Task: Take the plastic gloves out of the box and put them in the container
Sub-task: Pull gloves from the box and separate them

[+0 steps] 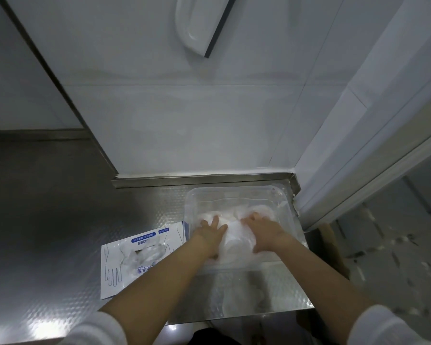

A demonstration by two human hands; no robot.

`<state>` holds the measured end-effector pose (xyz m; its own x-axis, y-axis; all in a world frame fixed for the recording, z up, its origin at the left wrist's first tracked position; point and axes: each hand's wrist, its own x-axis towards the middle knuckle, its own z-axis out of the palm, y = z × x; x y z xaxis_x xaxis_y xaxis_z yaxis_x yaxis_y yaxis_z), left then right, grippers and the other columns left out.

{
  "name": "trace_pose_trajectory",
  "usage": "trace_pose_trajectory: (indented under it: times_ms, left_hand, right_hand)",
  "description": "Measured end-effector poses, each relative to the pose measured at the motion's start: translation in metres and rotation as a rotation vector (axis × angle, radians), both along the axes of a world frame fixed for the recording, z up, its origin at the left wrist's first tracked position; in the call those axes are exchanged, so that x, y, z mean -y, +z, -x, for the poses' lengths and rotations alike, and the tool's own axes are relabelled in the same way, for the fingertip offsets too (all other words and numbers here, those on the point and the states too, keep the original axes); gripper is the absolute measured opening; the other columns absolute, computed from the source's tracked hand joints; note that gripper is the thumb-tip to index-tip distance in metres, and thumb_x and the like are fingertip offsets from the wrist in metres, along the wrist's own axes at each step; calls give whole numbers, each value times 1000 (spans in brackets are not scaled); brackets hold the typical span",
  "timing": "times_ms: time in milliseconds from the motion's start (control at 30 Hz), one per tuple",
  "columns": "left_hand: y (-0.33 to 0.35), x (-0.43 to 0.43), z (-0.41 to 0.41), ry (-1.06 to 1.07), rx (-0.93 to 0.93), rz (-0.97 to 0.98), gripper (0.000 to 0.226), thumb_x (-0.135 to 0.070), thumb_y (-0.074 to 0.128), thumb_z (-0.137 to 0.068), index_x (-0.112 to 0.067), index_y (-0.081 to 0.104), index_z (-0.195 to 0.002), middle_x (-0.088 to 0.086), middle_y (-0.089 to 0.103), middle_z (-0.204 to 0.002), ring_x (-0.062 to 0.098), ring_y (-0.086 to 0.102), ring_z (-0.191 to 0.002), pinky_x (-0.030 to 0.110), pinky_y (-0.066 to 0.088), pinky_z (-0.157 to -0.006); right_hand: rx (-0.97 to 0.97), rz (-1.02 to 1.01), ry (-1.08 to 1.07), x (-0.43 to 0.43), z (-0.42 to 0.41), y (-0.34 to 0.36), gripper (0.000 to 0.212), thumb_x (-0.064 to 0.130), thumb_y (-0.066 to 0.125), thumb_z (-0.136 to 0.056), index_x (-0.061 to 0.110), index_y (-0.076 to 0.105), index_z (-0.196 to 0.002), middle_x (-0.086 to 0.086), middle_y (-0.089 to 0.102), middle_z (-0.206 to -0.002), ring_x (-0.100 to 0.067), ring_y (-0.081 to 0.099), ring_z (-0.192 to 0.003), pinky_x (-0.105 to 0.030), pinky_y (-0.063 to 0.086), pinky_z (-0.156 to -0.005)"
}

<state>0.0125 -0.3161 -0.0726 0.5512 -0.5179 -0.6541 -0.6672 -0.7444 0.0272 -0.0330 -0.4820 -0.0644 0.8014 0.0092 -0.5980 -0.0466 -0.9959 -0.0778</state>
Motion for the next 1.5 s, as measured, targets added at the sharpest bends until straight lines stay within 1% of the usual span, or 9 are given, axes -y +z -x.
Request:
trace_pose_trajectory:
  times_ms: [167,367,500,633,800,1033,1133,1333,1500]
  left_hand:
    - [44,-8,0,-52,153,190,42,-31,41,-100,-11,39,-137,12,42,-139,29,45,-122,38,35,-99]
    - [80,-73,11,253,400,743,40,-12,44,-95,-21,43,-135,-3,44,-138,14,42,-125,26,28,-106]
    - [64,-137,13,511,417,547,44,-5,48,-91,-20,41,-132,-1,43,-135,16,41,-123,27,30,-103]
    - [34,-184,21,626,283,303,47,-7,47,-86,-19,35,-130,3,37,-134,22,38,-124,31,31,-99]
    - [15,-209,26,611,166,394,48,-11,49,-89,-17,36,-135,4,38,-136,22,33,-128,27,28,-103]
    - [8,-218,30,610,171,465,68,-34,72,-79,-21,39,-137,-2,34,-142,18,29,-133,26,27,-106]
    - [7,-217,32,618,196,499,67,-33,73,-78,-22,41,-135,-3,33,-143,17,29,-133,25,27,-104]
    - [3,-218,33,633,204,513,70,-33,73,-77,-23,38,-137,-5,31,-144,15,27,-134,24,29,-102]
    - [0,-220,33,633,217,501,71,-33,74,-77,-25,37,-137,-6,29,-145,15,26,-135,27,31,-103]
  right_hand:
    - [160,-57,-107,-15,-3,30,41,19,55,-94,16,47,-134,-4,49,-137,-22,50,-122,-34,43,-99]
    - [682,-427,-133,-74,19,69,30,15,46,-98,16,53,-127,1,56,-126,-14,52,-115,-23,40,-95]
    - [633,-573,67,-124,31,79,31,14,42,-99,16,48,-130,0,49,-130,-15,49,-115,-20,37,-91]
    - [518,-584,231,-172,28,63,41,6,42,-97,14,41,-137,-4,44,-138,-22,48,-118,-31,40,-93]
    - [366,-464,258,-209,12,29,58,2,51,-92,8,29,-145,-11,36,-146,-27,37,-131,-32,29,-108]
    - [302,-154,357,-231,-7,19,47,22,57,-92,10,42,-136,-15,44,-135,-30,38,-126,-38,33,-100]
    - [303,-166,320,-239,-14,24,39,26,50,-95,8,50,-130,-15,50,-129,-29,42,-123,-37,33,-99]
    - [327,-271,189,-235,-22,40,22,3,46,-94,5,59,-112,-12,61,-118,-30,59,-106,-32,44,-82]
    - [383,-275,-4,-213,-43,54,20,11,44,-98,3,62,-104,-18,64,-109,-34,60,-102,-33,41,-76]
